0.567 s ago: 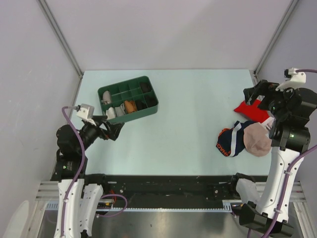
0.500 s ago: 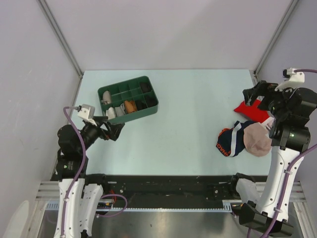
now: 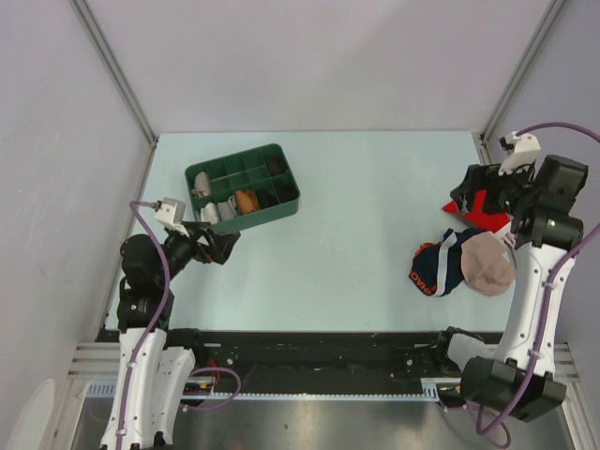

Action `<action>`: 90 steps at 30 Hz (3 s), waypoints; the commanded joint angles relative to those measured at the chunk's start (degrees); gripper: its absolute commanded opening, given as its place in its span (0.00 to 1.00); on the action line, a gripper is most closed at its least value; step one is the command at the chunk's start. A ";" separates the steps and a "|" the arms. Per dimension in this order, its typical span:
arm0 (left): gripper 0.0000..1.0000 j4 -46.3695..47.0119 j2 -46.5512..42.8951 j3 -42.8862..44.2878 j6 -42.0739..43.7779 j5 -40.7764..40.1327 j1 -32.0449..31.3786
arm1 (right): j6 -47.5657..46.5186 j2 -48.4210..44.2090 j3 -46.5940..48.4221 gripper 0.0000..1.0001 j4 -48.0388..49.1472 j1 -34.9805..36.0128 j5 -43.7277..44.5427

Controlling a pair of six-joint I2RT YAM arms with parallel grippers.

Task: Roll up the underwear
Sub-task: Pick up the underwear, then place the underwear at the center of the board.

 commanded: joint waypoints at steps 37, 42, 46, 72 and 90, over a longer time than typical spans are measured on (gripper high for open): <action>1.00 3.67 2.65 -1.28 -1.75 2.27 -0.11 | -21.75 11.85 -11.44 0.00 2.66 13.22 28.40; 1.00 4.38 2.73 -1.46 -2.02 3.42 -0.11 | -20.35 5.52 -5.91 0.00 -1.21 13.13 23.58; 1.00 4.81 2.74 -1.55 -2.02 4.12 -0.19 | -17.10 1.66 -1.42 0.00 -0.17 14.35 19.44; 0.99 11.51 10.72 -1.82 -7.73 17.83 -1.68 | -16.23 12.96 -10.71 0.05 7.46 38.35 -7.56; 0.89 3.24 42.35 14.42 -2.28 -14.04 -45.88 | -30.80 27.03 -14.42 0.73 1.42 24.55 -24.33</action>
